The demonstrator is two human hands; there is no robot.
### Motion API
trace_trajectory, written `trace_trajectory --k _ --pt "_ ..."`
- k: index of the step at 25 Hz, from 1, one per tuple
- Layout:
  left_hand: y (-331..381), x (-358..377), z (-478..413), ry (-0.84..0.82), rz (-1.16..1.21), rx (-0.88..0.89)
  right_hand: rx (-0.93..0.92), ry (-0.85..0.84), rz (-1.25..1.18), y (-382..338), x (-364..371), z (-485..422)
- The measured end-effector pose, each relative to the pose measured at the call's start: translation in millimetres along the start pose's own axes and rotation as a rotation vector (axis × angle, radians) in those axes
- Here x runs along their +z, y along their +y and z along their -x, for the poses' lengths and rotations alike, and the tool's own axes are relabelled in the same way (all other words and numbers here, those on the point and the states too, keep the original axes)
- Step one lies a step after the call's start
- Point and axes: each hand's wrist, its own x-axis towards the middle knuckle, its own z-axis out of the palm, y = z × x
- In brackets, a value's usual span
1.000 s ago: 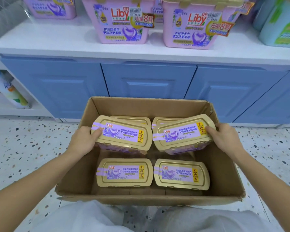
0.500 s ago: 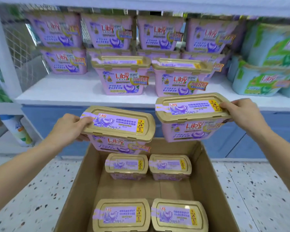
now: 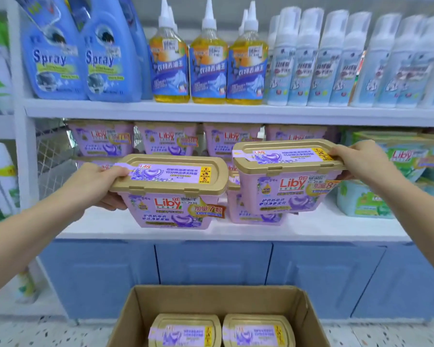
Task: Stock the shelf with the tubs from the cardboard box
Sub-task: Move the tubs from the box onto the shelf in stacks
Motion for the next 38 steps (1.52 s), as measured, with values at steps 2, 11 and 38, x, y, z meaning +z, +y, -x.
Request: trace_trajectory --k 2,11,38 --pt "16.5 -1.2 -10.7 0.023 0.009 0.026 -0.011 0.004 -0.015 -10.1 3.3 -14.0" --pt "56.8 7.0 -63.8 0.075 0.013 0.029 0.055 0.019 -0.027 -34.4 26.3 -59.5" --pt "-33.6 52.4 -77.2 0.192 0.157 0.143 0.018 -0.078 -0.472 60.2 69.9 -37.7"
